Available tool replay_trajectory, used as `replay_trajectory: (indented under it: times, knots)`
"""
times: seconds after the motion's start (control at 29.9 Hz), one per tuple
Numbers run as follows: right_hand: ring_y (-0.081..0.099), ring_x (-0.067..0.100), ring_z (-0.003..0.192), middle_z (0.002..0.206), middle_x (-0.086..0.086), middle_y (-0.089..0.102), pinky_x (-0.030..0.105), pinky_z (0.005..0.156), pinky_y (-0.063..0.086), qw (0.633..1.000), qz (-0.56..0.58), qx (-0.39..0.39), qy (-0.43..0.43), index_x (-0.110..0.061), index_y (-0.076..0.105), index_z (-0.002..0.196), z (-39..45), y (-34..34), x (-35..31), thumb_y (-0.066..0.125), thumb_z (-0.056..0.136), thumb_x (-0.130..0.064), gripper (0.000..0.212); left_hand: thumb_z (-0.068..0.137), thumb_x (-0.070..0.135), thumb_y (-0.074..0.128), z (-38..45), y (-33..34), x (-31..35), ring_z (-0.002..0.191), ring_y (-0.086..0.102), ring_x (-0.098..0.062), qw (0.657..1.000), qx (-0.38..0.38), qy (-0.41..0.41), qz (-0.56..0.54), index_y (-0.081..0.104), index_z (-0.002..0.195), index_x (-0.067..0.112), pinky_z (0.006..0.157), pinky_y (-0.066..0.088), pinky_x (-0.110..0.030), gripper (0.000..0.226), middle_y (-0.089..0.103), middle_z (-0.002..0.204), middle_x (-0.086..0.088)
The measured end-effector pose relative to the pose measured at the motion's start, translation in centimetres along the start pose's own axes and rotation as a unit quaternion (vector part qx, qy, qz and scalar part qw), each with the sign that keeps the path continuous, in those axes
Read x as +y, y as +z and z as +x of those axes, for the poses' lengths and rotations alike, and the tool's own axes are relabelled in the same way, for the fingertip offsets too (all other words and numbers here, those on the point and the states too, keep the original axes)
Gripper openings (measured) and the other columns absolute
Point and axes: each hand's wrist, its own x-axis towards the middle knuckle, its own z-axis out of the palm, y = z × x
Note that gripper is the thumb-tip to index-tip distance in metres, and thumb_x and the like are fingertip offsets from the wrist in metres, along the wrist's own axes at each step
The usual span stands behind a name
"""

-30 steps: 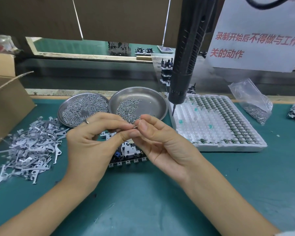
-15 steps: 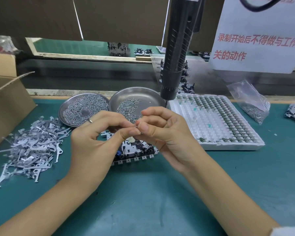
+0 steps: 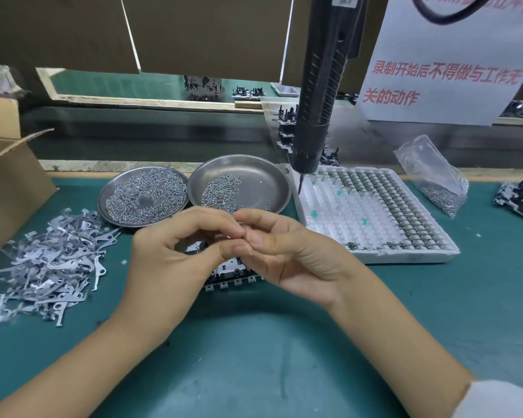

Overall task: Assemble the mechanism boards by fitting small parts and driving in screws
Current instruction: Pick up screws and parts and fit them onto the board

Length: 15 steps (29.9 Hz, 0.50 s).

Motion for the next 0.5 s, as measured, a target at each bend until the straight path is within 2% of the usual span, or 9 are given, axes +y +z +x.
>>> replay_trajectory:
  times: [0.1,0.17,0.23,0.3,0.4,0.43,0.5]
  knots:
    - [0.065,0.008,0.075,0.084,0.001,0.067,0.016,0.073,0.054,1.0,-0.024,0.015,0.002,-0.018,0.075,0.079,-0.1,0.0,-0.1,0.079,0.053,-0.013,0.027,0.054,0.021,0.083,0.1,0.2,-0.1,0.072,0.068,-0.008,0.994,0.004,-0.078,-0.08,0.074,0.07,0.026,0.069,0.053,-0.017,0.019,0.072,0.074,0.007]
    - [0.065,0.008,0.073,0.082,-0.001,0.068,0.017,0.073,0.053,0.998,-0.057,0.018,0.0,-0.02,0.073,0.08,-0.2,0.1,-0.3,0.078,0.056,-0.015,0.025,0.052,0.023,0.081,0.2,0.3,-0.1,0.069,0.069,-0.007,0.988,0.008,-0.103,-0.111,0.075,0.068,0.027,0.065,0.053,-0.015,0.018,0.073,0.073,0.005]
    - [0.064,0.009,0.071,0.078,-0.001,0.068,0.02,0.073,0.053,0.989,-0.143,0.02,-0.005,-0.019,0.07,0.084,-0.6,0.1,-1.1,0.08,0.065,-0.009,0.023,0.059,0.026,0.078,0.2,0.3,-0.1,0.065,0.068,-0.005,0.984,-0.003,-0.115,-0.137,0.075,0.07,0.026,0.062,0.052,-0.014,0.011,0.073,0.071,0.004]
    - [0.063,0.012,0.068,0.075,0.0,0.067,0.02,0.068,0.052,0.962,-0.269,0.049,-0.021,-0.017,0.069,0.087,-1.7,-0.2,-2.6,0.075,0.076,-0.012,0.014,0.057,0.038,0.083,0.2,0.1,-0.2,0.063,0.065,-0.004,0.981,-0.01,-0.131,-0.146,0.076,0.073,0.025,0.062,0.05,-0.013,0.022,0.072,0.069,0.005]
    - [0.064,0.014,0.066,0.071,0.003,0.068,0.02,0.06,0.051,0.899,-0.396,0.174,-0.073,-0.018,0.073,0.082,-5.0,-2.1,-5.9,0.072,0.079,-0.014,0.005,0.045,0.048,0.089,0.4,-0.1,-0.5,0.063,0.065,-0.007,0.969,0.017,-0.179,-0.171,0.076,0.072,0.022,0.064,0.052,-0.016,0.039,0.071,0.068,0.004]
    - [0.064,0.013,0.065,0.071,0.003,0.069,0.019,0.059,0.052,0.862,-0.442,0.232,-0.086,-0.02,0.073,0.079,-6.3,-3.1,-6.9,0.071,0.081,-0.011,0.009,0.044,0.046,0.09,0.5,-0.2,-0.6,0.064,0.066,-0.008,0.964,0.026,-0.19,-0.184,0.076,0.072,0.021,0.065,0.053,-0.016,0.04,0.071,0.068,0.003]
    - [0.063,0.01,0.063,0.074,0.002,0.071,0.017,0.059,0.052,0.753,-0.568,0.324,-0.076,-0.024,0.072,0.078,-8.5,-5.5,-8.6,0.068,0.084,-0.006,0.019,0.04,0.047,0.091,0.6,-0.3,-0.7,0.066,0.067,-0.009,0.958,0.033,-0.203,-0.2,0.076,0.073,0.019,0.066,0.053,-0.017,0.045,0.071,0.069,0.0]
